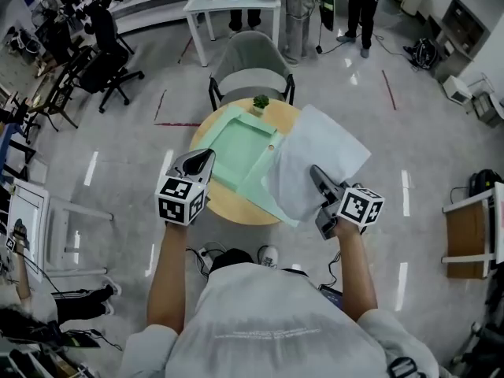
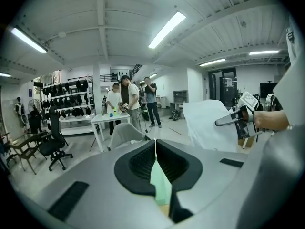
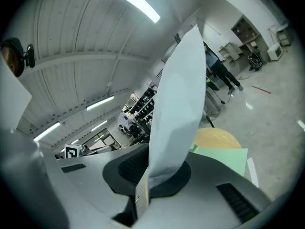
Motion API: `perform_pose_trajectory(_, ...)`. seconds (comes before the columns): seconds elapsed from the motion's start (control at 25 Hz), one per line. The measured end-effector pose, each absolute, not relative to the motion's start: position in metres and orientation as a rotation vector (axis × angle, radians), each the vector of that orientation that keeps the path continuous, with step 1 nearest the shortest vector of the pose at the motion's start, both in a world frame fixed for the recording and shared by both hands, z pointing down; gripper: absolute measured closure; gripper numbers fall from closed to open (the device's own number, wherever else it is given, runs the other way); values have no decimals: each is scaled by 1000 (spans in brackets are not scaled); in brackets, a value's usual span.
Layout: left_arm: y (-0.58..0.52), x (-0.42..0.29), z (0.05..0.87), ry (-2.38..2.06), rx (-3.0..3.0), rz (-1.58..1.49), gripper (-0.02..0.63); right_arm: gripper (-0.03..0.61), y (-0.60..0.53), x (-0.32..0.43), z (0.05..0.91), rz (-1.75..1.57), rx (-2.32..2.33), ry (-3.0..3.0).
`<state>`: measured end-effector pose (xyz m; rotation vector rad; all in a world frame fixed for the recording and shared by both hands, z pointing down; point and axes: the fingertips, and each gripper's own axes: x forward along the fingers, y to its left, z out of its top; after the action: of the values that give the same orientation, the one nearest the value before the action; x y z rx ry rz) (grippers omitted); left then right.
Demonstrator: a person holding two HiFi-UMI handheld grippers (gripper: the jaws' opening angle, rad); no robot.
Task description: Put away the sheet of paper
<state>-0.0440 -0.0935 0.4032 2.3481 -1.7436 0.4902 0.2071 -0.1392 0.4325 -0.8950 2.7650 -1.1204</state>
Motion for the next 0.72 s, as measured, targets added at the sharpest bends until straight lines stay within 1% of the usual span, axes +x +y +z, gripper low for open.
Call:
perform_pose_trajectory(0.32,-131,-49,424,-1659,2365,488,591,549,-154,209,480,-1390,-949,2584)
perform_pose_trajectory(0.72,-217,-75,452,-1449,2464,484,591,549,-194,191,533,-1565,-1141,2415)
